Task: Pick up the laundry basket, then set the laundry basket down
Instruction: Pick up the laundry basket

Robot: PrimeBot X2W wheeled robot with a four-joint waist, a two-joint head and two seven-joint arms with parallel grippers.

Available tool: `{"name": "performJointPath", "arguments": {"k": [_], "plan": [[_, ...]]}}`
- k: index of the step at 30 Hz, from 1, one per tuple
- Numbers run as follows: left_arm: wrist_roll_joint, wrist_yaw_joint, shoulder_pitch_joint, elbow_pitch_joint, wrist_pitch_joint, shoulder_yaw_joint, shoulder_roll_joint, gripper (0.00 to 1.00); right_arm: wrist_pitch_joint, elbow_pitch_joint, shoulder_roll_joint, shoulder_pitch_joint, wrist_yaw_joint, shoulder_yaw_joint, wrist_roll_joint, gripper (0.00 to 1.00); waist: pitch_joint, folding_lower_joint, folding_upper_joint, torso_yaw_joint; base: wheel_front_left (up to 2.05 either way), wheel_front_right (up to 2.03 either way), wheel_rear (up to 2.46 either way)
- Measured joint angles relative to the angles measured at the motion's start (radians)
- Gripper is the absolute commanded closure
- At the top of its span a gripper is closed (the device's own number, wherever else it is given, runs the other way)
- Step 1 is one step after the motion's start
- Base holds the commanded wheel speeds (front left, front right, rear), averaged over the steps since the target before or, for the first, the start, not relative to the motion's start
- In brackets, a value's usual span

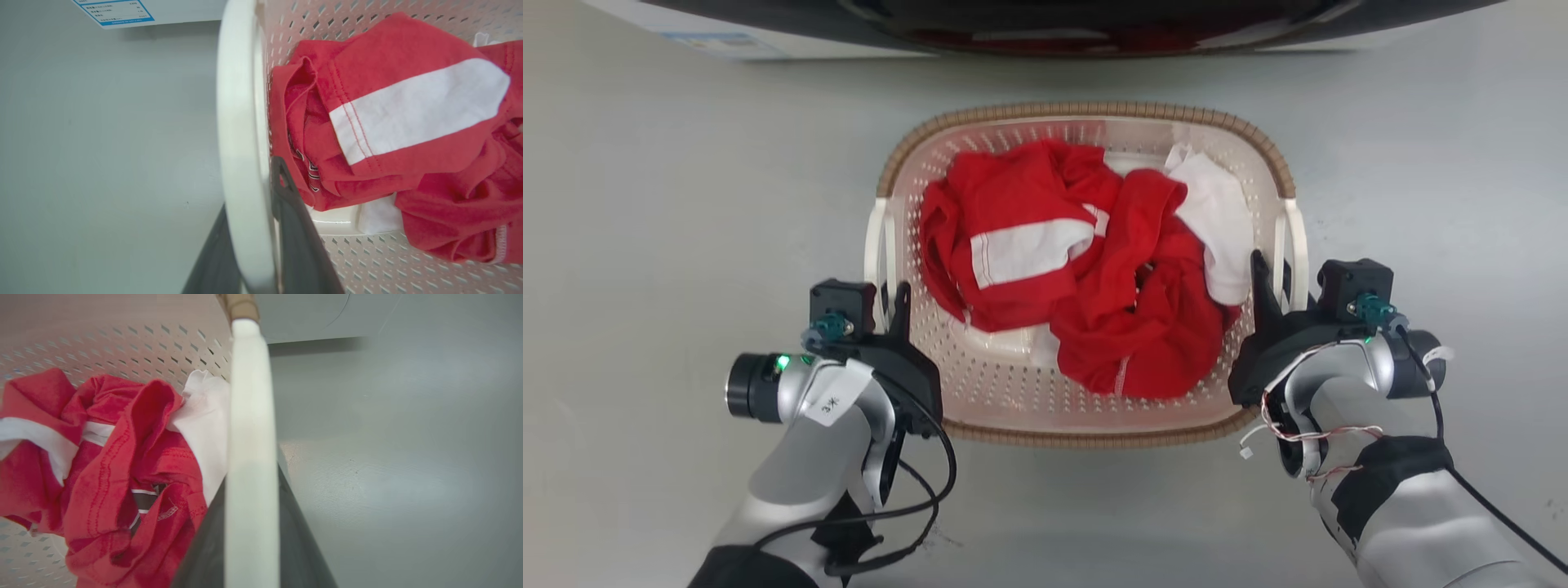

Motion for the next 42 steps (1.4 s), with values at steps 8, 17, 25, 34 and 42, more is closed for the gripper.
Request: {"name": "performJointPath", "arguments": {"k": [8, 17, 25, 34, 42], "plan": [[-0.020, -0.002, 0.071, 0.038, 0.026, -0.034, -0.004, 1.00, 0.010, 0.041, 0.007, 0.063, -0.004, 0.061, 0.072, 1.00, -0.110, 0.0000, 0.0000, -0.008, 0.00, 0.00, 0.00], [-0.061, -0.002, 0.127, 0.064, 0.049, -0.055, -0.005, 1.00, 0.046, 0.056, 0.012, 0.121, -0.007, 0.117, 0.141, 1.00, -0.232, -0.0001, -0.0001, -0.021, 0.00, 0.00, 0.00], [-0.071, -0.010, 0.178, 0.091, 0.070, -0.075, -0.008, 1.00, 0.081, 0.066, 0.016, 0.171, -0.007, 0.167, 0.196, 1.00, -0.333, 0.0000, -0.0001, -0.033, 0.00, 0.00, 0.00], [-0.105, -0.021, 0.252, 0.112, 0.110, -0.093, -0.008, 1.00, 0.128, 0.064, 0.018, 0.244, -0.008, 0.236, 0.255, 1.00, -0.441, 0.0001, -0.0001, -0.046, 0.00, 0.00, 0.00], [-0.123, -0.038, 0.325, 0.125, 0.167, -0.116, -0.008, 1.00, 0.190, 0.064, 0.019, 0.316, -0.015, 0.293, 0.297, 1.00, -0.534, 0.0001, -0.0001, -0.053, 0.00, 0.00, 0.00]]}}
